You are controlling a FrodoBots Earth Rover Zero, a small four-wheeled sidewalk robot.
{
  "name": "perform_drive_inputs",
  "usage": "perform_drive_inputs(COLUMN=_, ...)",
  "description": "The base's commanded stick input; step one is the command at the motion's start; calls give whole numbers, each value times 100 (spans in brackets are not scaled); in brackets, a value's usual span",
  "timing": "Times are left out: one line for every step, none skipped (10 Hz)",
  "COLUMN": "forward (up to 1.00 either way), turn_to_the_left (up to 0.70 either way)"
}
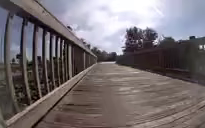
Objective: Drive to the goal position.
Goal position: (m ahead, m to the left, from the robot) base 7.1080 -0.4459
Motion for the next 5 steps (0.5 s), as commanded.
perform_drive_inputs(forward=82, turn_to_the_left=-33)
perform_drive_inputs(forward=82, turn_to_the_left=-33)
perform_drive_inputs(forward=82, turn_to_the_left=-33)
perform_drive_inputs(forward=82, turn_to_the_left=-33)
perform_drive_inputs(forward=82, turn_to_the_left=-33)
